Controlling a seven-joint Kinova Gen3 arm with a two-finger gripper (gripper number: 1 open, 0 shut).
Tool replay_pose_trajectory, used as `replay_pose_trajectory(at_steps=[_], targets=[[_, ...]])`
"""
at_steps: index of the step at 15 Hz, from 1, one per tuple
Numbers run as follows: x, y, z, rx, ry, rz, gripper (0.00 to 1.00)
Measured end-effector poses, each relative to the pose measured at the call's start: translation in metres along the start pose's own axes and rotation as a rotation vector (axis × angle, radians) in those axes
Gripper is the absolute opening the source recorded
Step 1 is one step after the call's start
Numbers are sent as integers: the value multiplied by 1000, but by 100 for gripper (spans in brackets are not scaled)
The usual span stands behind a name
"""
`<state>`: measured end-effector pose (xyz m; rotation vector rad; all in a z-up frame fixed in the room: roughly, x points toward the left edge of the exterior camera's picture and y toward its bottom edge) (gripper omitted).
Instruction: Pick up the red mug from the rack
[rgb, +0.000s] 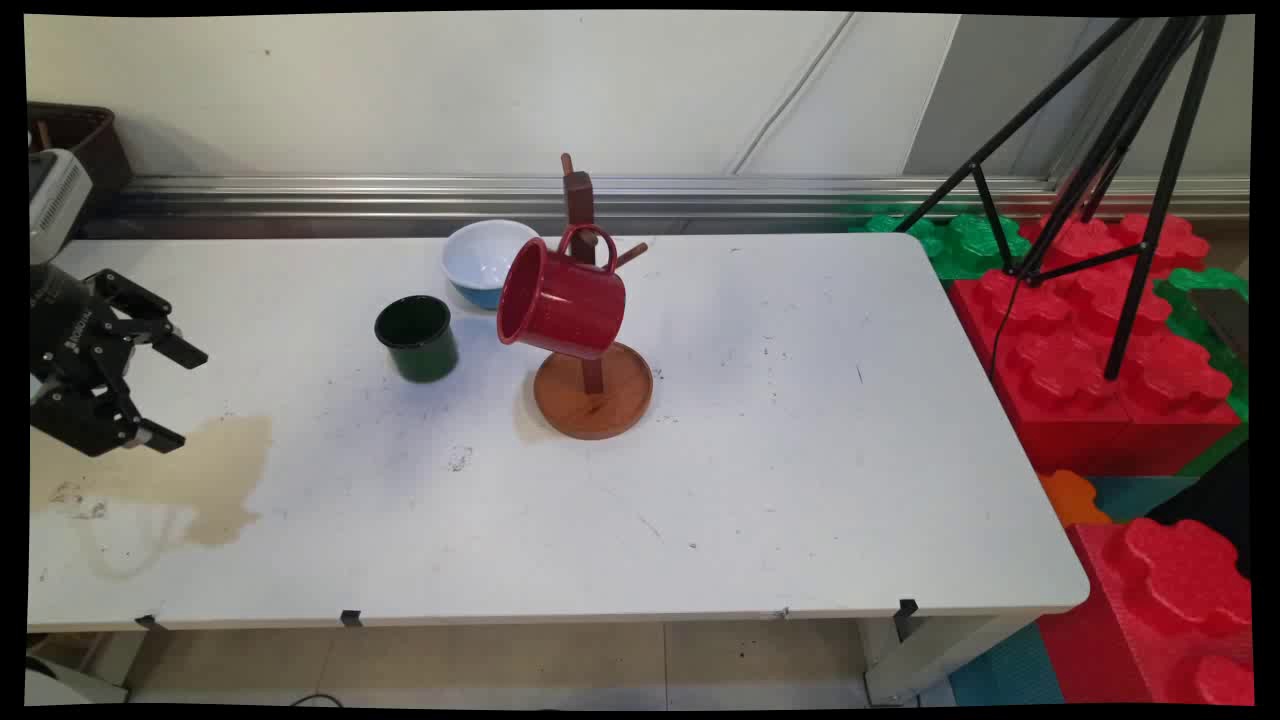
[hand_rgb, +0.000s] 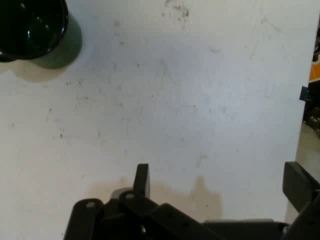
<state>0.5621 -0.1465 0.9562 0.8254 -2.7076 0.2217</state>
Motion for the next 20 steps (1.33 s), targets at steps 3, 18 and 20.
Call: replay_pose_trajectory(at_steps=[3,18,20], targets=[[10,2,-3,12,3,-2,100],[107,32,-4,6,124,-57,100],[122,36,-1,-2,160,-67,100]])
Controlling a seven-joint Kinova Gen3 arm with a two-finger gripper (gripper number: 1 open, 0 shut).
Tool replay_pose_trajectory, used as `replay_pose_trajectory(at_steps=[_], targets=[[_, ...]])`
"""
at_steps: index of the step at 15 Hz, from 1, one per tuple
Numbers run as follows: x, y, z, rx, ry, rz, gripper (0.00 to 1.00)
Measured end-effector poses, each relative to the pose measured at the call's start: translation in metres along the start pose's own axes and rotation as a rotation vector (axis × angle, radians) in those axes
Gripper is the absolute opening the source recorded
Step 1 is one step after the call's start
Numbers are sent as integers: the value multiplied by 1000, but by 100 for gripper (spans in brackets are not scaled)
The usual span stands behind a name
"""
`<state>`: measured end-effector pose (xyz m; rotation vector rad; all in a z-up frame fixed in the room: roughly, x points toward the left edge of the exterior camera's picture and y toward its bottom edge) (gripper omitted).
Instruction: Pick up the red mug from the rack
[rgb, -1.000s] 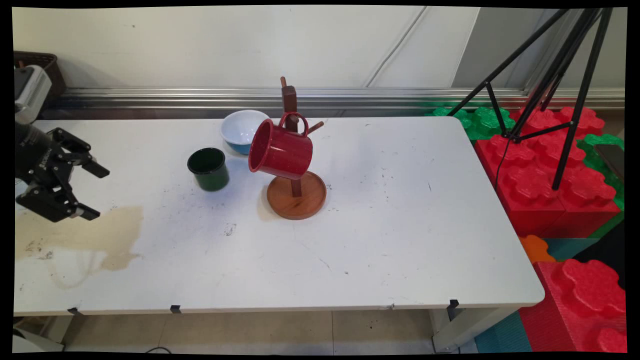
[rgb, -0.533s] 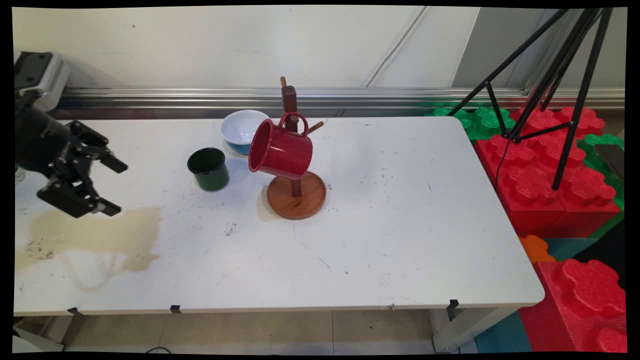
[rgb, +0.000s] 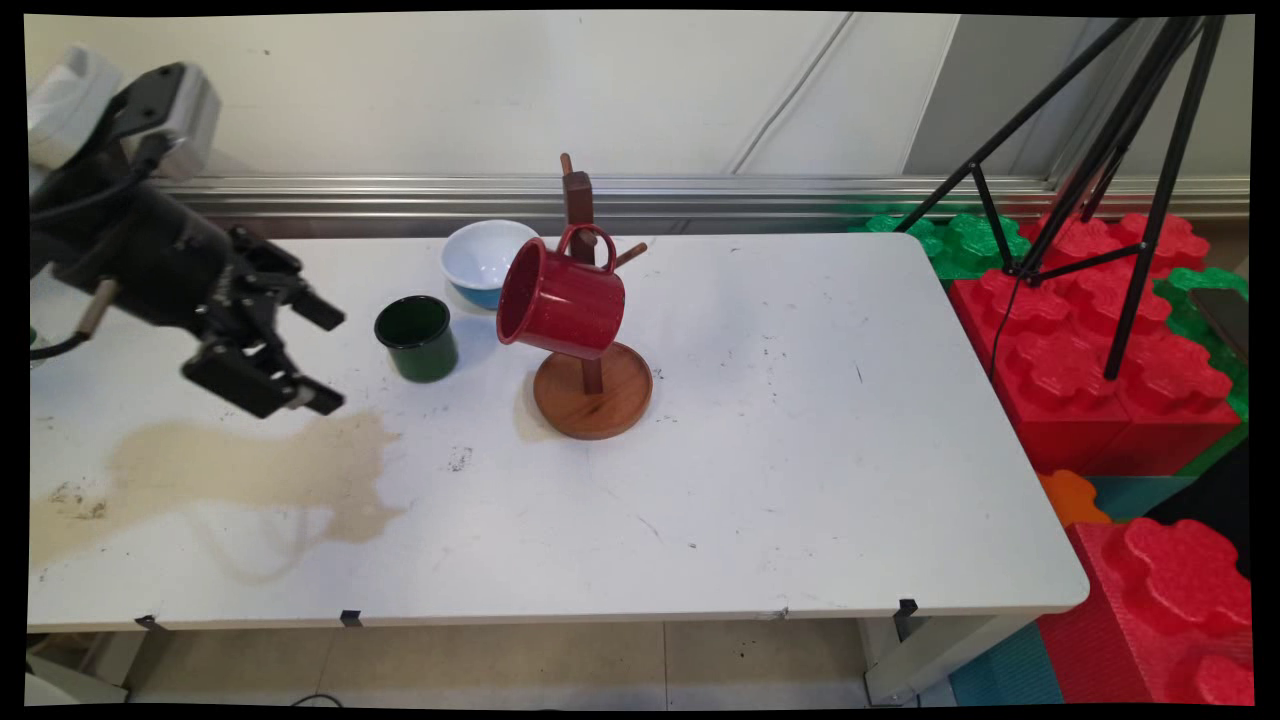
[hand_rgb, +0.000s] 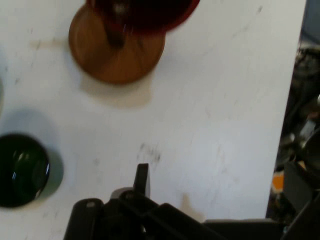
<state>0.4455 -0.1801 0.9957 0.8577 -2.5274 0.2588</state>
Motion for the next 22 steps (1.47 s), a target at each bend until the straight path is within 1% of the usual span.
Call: replay_pose_trajectory(at_steps=[4,8,14,19,22], targets=[[28,9,9,-14,68,-22,100],[47,12,15,-11,109,-57,100],[66,11,28,-5,154,-109,100],[81,8,50,-7,195,-152,100],[86,7,63,-9,210,-171,100]])
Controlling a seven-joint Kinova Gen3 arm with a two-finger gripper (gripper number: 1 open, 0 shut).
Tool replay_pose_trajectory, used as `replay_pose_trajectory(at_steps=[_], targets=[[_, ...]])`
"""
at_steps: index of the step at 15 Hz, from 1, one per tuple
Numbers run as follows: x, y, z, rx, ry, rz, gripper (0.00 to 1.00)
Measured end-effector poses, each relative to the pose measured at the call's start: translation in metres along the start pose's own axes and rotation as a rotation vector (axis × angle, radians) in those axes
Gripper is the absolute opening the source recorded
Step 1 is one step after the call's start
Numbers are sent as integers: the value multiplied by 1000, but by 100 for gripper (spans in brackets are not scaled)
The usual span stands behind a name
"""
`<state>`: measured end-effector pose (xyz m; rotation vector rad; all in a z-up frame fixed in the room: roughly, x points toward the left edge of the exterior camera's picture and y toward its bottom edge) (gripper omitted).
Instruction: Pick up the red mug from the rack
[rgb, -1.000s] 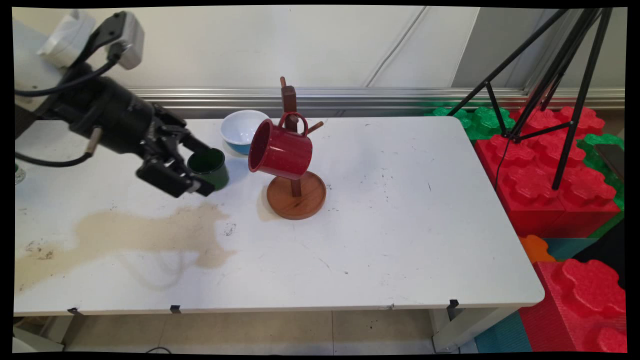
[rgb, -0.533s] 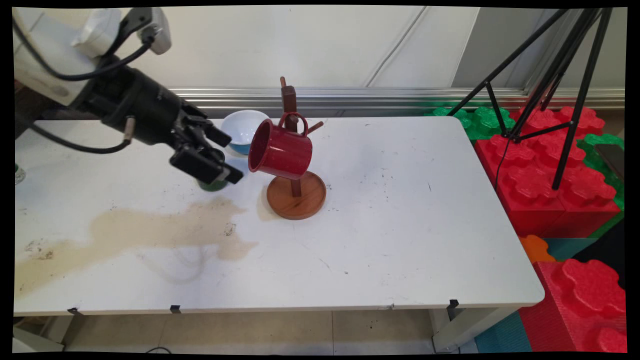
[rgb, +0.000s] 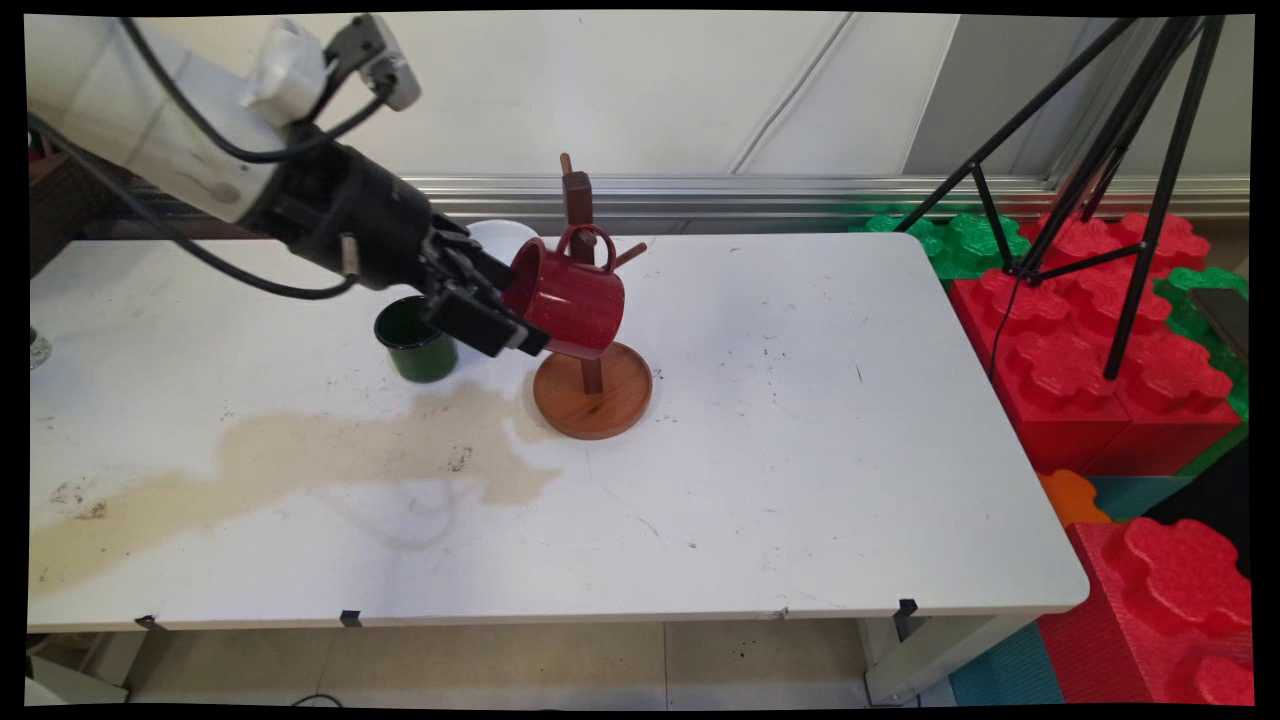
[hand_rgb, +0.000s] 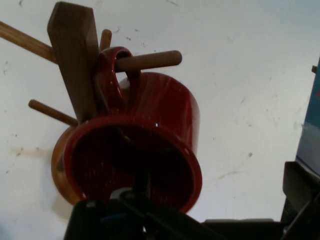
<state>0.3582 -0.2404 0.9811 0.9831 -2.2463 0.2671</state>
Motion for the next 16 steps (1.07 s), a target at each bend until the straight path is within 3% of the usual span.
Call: replay_pose_trajectory(at_steps=[12,13,16], targets=[[-1,-5,41,-2,25,-42,100],[-1,-5,42,-2,26,-42,0],[-2,-6,44,1,30,-34,0]])
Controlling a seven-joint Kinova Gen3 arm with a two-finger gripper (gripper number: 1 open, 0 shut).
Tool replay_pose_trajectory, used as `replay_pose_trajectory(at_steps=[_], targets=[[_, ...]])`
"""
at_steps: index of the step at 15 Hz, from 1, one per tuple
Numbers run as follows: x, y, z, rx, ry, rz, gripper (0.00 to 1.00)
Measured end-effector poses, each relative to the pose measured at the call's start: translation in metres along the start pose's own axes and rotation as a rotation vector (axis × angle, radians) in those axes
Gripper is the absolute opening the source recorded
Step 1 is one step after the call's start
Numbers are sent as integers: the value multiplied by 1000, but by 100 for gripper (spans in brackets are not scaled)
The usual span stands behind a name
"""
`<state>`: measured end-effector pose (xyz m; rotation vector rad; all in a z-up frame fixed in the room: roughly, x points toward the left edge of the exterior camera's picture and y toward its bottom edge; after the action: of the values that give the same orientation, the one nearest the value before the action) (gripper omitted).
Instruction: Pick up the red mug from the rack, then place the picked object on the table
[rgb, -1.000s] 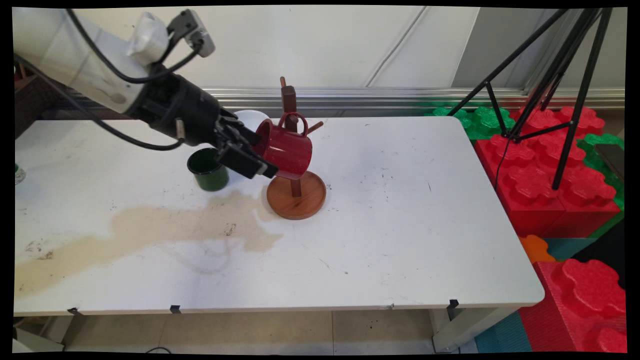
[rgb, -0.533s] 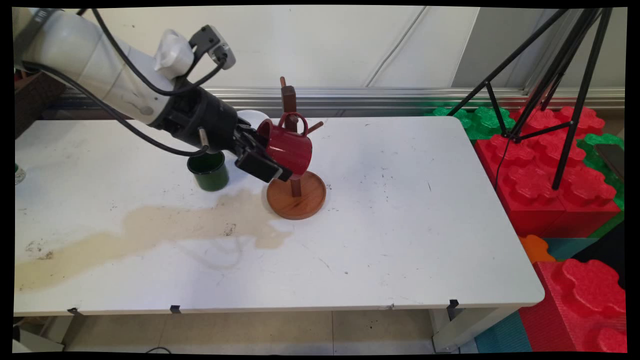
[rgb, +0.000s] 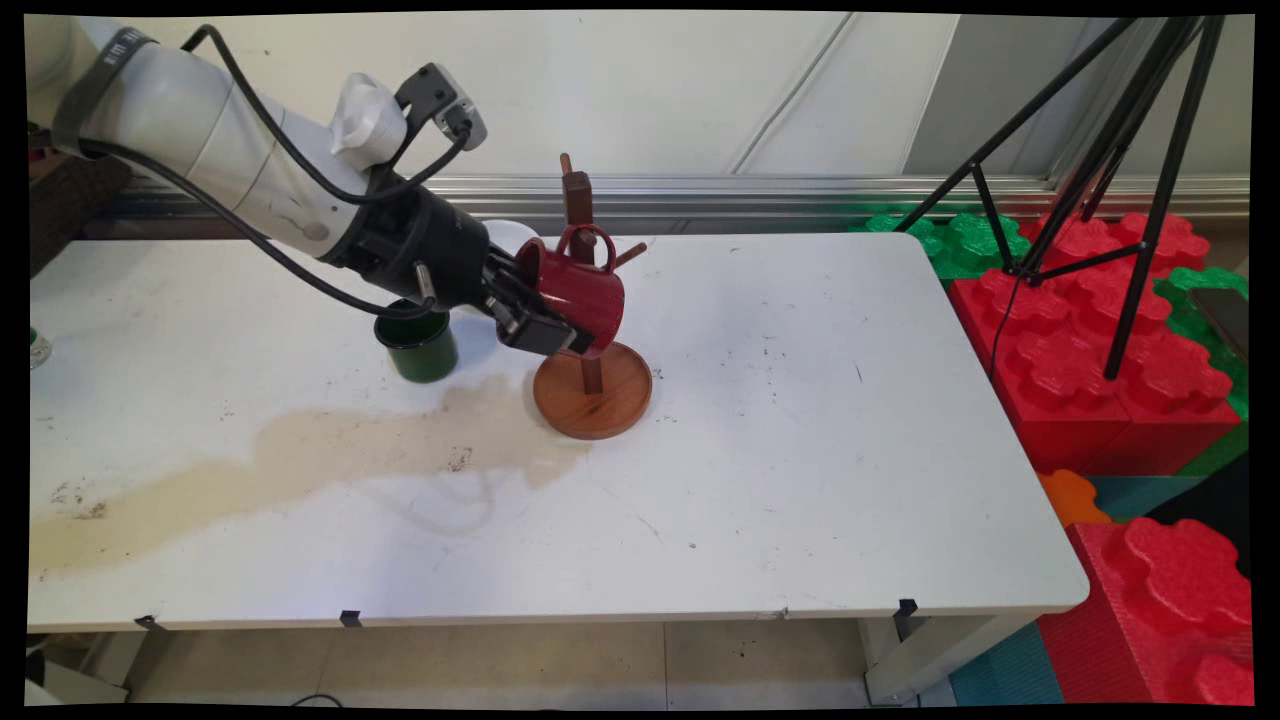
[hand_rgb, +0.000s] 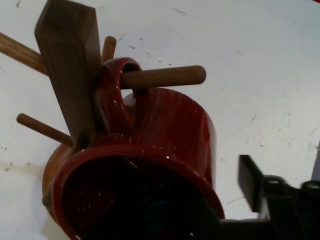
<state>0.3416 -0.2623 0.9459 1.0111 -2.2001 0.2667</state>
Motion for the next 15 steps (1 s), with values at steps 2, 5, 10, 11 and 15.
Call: replay_pose_trajectory(at_steps=[2,5,10,11,15], targets=[[0,-1,-1,6,3,8,0],[-1,0,-6,15,4,17,0],[0,4,-21,31,7,21,0],[0,5,-23,30,7,22,0],[1,12,-33,15,10,37,0]])
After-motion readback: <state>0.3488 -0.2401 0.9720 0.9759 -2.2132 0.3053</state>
